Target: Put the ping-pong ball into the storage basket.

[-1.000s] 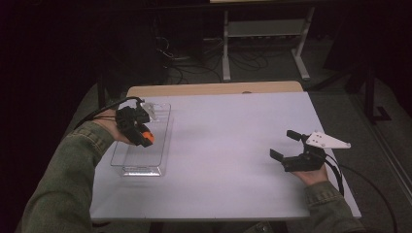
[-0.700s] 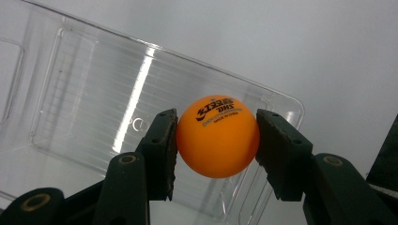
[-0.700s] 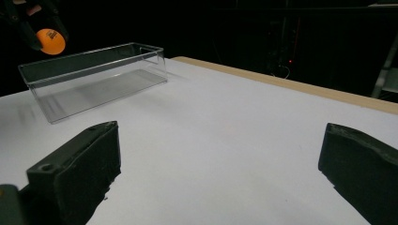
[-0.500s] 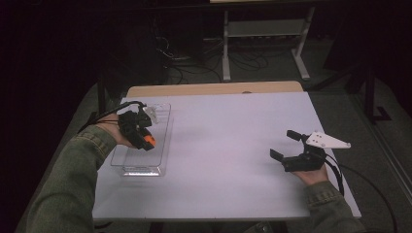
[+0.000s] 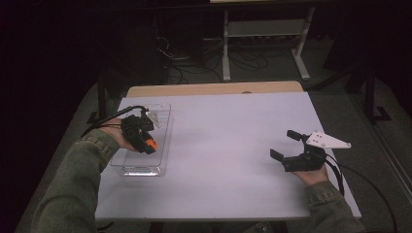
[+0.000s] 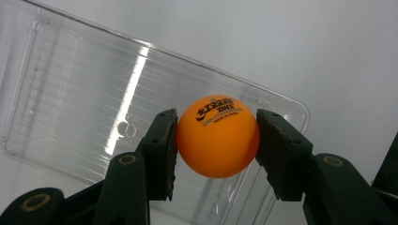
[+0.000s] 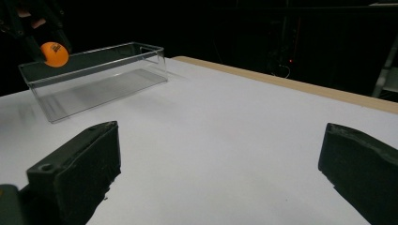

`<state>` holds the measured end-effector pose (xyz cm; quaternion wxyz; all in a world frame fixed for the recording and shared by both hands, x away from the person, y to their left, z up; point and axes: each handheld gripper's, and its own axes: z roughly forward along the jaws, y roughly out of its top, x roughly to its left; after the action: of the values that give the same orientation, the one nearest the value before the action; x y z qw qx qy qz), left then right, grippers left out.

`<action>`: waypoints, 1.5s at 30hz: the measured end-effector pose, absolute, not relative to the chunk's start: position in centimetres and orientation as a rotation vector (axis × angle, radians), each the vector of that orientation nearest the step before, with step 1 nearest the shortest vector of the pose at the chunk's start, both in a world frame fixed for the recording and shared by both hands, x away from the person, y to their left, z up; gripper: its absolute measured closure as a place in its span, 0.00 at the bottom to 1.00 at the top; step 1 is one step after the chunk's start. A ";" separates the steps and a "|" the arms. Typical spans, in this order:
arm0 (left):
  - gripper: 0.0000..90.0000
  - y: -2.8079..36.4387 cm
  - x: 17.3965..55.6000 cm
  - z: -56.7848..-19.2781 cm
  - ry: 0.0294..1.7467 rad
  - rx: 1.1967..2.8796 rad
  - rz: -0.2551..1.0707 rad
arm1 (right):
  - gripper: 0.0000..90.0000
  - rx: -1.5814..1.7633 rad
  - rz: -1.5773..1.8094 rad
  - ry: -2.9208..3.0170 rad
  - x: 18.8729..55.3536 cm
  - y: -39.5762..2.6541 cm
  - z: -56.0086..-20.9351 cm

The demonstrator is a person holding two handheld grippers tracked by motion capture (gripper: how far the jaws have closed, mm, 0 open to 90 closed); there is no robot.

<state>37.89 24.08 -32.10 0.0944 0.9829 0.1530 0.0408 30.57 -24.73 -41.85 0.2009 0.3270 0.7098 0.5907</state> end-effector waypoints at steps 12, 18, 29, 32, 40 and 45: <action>0.56 23.8 37.8 -32.7 0.442 2.926 0.115 | 0.00 0.916 1.651 1.983 30.5 -24.8 -41.8; 0.56 23.7 37.7 -33.2 0.439 2.931 0.108 | 0.00 0.919 1.651 1.983 30.5 -24.8 -41.8; 0.56 23.9 37.8 -34.4 0.453 2.917 0.078 | 0.00 0.918 1.654 1.984 30.5 -24.7 -41.8; 0.56 24.0 37.8 -34.8 0.455 2.920 0.070 | 0.00 0.917 1.654 1.985 30.5 -24.7 -41.8; 0.56 24.1 37.8 -35.7 0.469 2.921 0.051 | 0.00 0.914 1.654 1.987 30.5 -24.7 -41.8; 0.56 24.2 37.8 -36.2 0.470 2.926 0.045 | 0.00 0.917 1.653 1.986 30.5 -24.7 -41.8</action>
<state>37.85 24.19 -36.17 0.0886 0.9833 0.1579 0.0152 30.48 -24.71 -41.83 0.1983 0.3279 0.7099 0.5909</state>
